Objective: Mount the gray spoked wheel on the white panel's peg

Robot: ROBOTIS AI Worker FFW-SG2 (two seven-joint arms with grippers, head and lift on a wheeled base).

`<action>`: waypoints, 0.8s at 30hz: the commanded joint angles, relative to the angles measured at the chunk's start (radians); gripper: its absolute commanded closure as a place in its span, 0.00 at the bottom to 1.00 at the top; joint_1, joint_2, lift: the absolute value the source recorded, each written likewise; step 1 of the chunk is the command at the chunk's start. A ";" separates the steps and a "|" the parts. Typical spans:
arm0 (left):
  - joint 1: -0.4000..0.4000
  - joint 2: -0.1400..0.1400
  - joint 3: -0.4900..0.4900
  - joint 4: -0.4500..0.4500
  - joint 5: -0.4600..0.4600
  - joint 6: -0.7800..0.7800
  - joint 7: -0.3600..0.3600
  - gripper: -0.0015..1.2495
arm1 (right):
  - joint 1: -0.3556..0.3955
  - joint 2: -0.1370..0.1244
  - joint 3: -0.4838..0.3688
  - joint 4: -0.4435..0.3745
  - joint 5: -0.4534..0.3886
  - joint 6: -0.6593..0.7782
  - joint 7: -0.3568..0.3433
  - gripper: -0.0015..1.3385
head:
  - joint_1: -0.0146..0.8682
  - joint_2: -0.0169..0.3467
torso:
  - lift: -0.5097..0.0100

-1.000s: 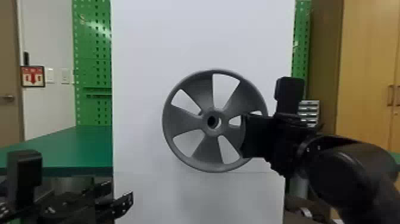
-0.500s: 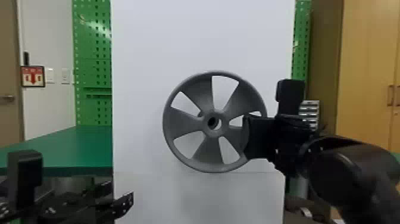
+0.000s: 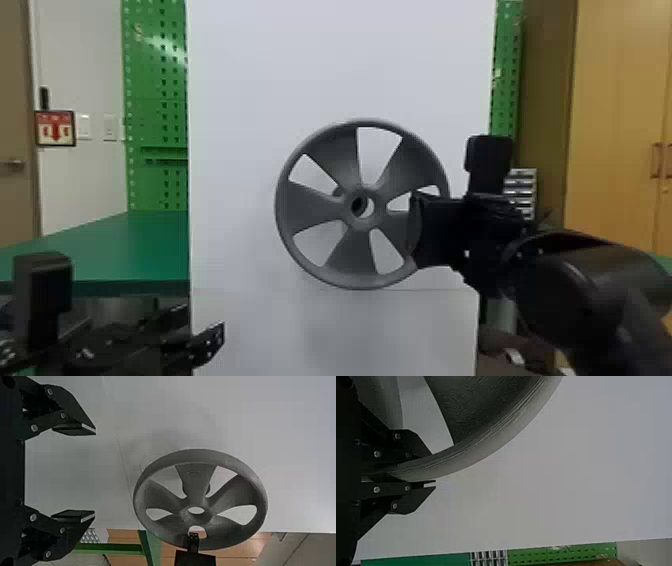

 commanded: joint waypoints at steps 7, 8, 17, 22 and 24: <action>-0.004 0.002 -0.004 0.002 0.002 0.000 0.000 0.41 | -0.010 0.013 0.011 0.029 0.001 -0.028 0.001 0.88 | 0.12 0.03 | 0.05; -0.004 0.002 -0.004 0.001 0.002 0.000 0.000 0.41 | -0.010 0.014 0.013 0.031 0.001 -0.028 0.000 0.88 | 0.12 0.03 | 0.05; -0.004 0.003 -0.005 0.001 0.002 0.000 0.000 0.41 | -0.014 0.017 0.017 0.051 0.010 -0.042 0.001 0.88 | 0.12 0.03 | 0.05; -0.004 0.003 -0.004 0.001 0.002 0.000 0.000 0.41 | -0.016 0.017 0.013 0.064 0.013 -0.051 0.014 0.88 | 0.12 0.03 | 0.05; -0.004 0.003 -0.005 0.001 0.002 0.000 0.000 0.41 | -0.017 0.017 0.013 0.069 0.016 -0.054 0.015 0.88 | 0.12 0.03 | 0.05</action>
